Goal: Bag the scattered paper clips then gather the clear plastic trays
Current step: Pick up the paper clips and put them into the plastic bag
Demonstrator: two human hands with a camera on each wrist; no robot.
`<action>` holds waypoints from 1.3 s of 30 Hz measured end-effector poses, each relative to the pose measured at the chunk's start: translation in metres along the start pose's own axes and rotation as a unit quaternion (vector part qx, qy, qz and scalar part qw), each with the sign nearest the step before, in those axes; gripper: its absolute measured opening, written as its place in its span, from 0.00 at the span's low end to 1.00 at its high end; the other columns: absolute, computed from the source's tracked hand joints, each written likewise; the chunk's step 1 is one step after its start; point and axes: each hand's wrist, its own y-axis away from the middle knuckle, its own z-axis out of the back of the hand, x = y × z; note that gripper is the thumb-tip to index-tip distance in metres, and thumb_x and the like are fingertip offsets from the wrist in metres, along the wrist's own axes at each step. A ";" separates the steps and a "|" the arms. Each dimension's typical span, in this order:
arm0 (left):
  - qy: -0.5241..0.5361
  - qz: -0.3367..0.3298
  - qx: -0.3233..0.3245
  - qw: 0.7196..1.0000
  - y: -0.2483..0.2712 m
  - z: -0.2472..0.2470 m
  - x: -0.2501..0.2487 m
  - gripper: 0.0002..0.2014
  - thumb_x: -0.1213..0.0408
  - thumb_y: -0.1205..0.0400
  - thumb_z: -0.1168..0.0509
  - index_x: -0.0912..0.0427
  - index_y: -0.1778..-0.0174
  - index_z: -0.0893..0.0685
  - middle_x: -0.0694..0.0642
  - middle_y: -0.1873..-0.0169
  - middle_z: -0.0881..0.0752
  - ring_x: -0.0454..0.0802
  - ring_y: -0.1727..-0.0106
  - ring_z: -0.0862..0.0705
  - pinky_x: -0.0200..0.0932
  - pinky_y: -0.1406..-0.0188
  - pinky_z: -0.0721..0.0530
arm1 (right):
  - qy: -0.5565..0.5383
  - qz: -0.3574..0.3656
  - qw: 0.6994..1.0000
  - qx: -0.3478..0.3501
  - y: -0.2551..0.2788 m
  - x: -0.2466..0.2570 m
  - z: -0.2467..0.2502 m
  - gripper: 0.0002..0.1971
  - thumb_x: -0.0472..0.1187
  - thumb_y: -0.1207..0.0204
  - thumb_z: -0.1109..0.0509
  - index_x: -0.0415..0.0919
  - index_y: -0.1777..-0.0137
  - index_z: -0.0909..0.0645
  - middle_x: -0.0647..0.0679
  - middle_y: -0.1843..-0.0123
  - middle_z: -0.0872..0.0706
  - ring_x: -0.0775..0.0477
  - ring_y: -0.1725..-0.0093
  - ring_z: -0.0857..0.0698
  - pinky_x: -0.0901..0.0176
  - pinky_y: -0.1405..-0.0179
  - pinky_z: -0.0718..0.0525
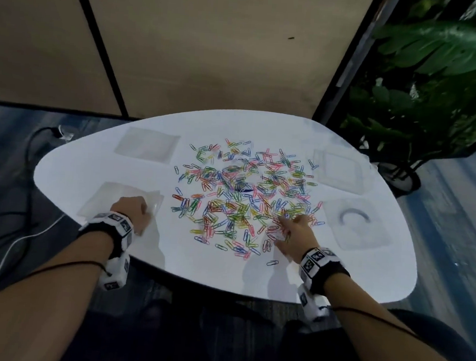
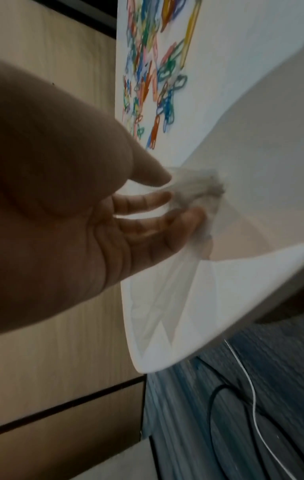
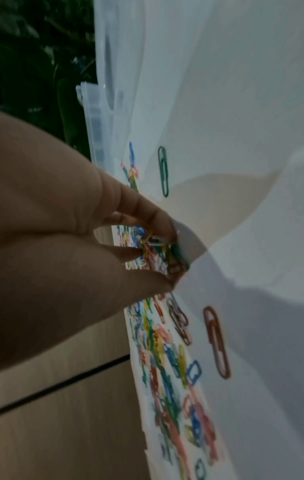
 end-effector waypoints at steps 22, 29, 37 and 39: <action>0.203 -0.160 -0.095 0.961 0.112 0.085 -0.134 0.11 0.69 0.18 0.33 0.64 0.63 0.08 0.56 0.74 0.09 0.46 0.77 0.10 0.40 0.66 0.08 | -0.749 0.007 0.657 0.081 0.033 0.066 0.162 0.17 0.28 0.28 0.25 0.24 0.39 0.18 0.35 0.42 0.10 0.42 0.41 0.11 0.63 0.49 0.11; 0.260 -0.192 -0.120 0.939 0.108 0.076 -0.167 0.12 0.67 0.16 0.32 0.65 0.64 0.09 0.53 0.77 0.11 0.42 0.80 0.12 0.33 0.73 0.13 | -0.724 0.036 0.677 0.130 0.020 0.118 0.135 0.17 0.25 0.27 0.26 0.21 0.39 0.18 0.32 0.44 0.11 0.44 0.51 0.09 0.63 0.51 0.11; 0.311 -0.208 -0.054 0.926 0.074 0.079 -0.166 0.10 0.74 0.16 0.35 0.65 0.56 0.07 0.61 0.66 0.07 0.52 0.68 0.06 0.48 0.60 0.06 | -0.578 0.027 0.813 0.065 -0.012 0.150 0.097 0.05 0.26 0.27 0.26 0.35 0.58 0.11 0.34 0.54 0.09 0.41 0.55 0.10 0.54 0.48 0.10; 0.309 -0.205 -0.051 0.927 0.067 0.075 -0.165 0.12 0.75 0.17 0.36 0.67 0.58 0.07 0.61 0.66 0.07 0.50 0.68 0.06 0.46 0.58 0.06 | -0.474 0.043 0.879 0.029 -0.018 0.154 0.088 0.06 0.29 0.29 0.25 0.39 0.60 0.09 0.38 0.58 0.07 0.42 0.58 0.09 0.50 0.50 0.09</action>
